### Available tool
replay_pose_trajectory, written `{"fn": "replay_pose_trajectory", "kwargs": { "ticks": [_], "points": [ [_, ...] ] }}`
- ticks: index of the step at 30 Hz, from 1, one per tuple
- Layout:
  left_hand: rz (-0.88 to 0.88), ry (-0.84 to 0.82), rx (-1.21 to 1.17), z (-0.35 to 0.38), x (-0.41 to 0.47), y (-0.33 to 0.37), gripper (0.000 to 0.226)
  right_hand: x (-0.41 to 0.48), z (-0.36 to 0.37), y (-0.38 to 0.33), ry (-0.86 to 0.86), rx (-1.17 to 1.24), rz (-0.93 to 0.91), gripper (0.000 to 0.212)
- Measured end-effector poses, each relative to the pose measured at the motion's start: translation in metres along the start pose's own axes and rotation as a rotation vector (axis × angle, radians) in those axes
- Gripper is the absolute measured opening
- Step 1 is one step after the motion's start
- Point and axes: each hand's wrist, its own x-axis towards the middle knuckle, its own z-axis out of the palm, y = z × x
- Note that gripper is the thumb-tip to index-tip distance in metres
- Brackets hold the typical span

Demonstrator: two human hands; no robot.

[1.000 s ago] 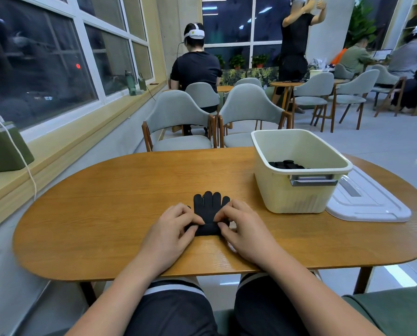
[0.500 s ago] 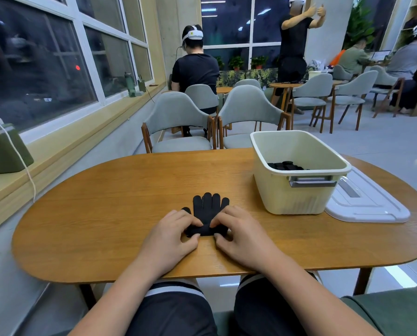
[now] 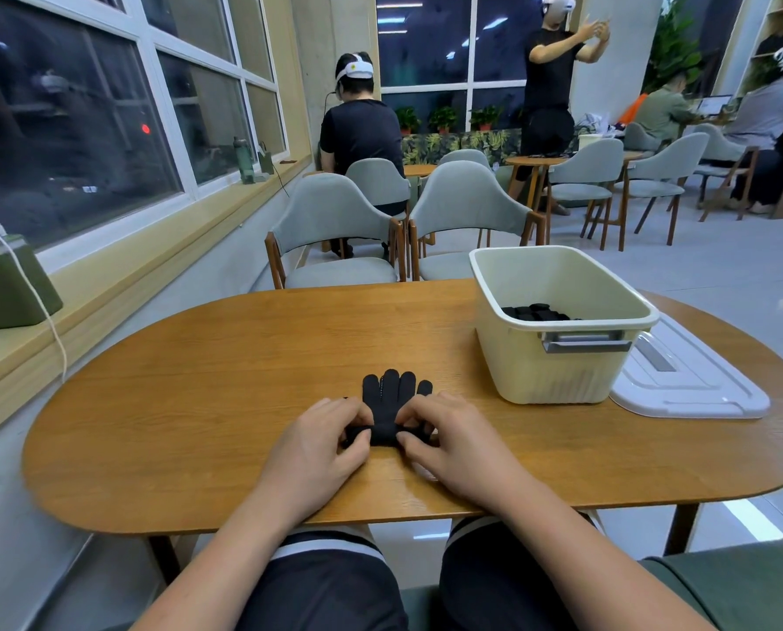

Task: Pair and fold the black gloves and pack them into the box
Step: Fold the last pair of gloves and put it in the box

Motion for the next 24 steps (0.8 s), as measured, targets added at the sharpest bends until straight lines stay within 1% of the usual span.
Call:
{"fn": "replay_pose_trajectory", "kwargs": {
  "ticks": [6, 9, 13, 16, 19, 22, 24],
  "points": [
    [-0.014, -0.023, 0.005, 0.0, 0.002, -0.002, 0.003, 0.004, 0.004, 0.007, -0.006, 0.07, 0.033, 0.007],
    [-0.034, -0.033, 0.005, 0.001, 0.004, -0.005, 0.008, 0.007, 0.004, 0.009, 0.002, 0.073, 0.076, 0.007],
    [-0.072, -0.011, 0.007, 0.004, 0.008, -0.009, 0.015, 0.008, 0.007, 0.009, 0.058, 0.019, 0.106, 0.014],
    [-0.076, 0.006, 0.008, 0.006, 0.008, -0.011, 0.015, 0.009, 0.009, 0.008, 0.091, -0.029, 0.132, 0.021],
    [-0.035, 0.05, 0.013, 0.005, 0.007, -0.008, 0.01, 0.01, 0.012, 0.008, 0.119, -0.081, 0.123, 0.023],
    [0.066, 0.077, 0.038, 0.004, 0.004, -0.006, 0.02, 0.01, 0.012, 0.009, 0.116, -0.088, 0.113, 0.022],
    [0.102, 0.08, 0.059, 0.003, 0.003, -0.005, 0.021, 0.01, 0.012, 0.009, 0.114, -0.091, 0.107, 0.022]
  ]
}}
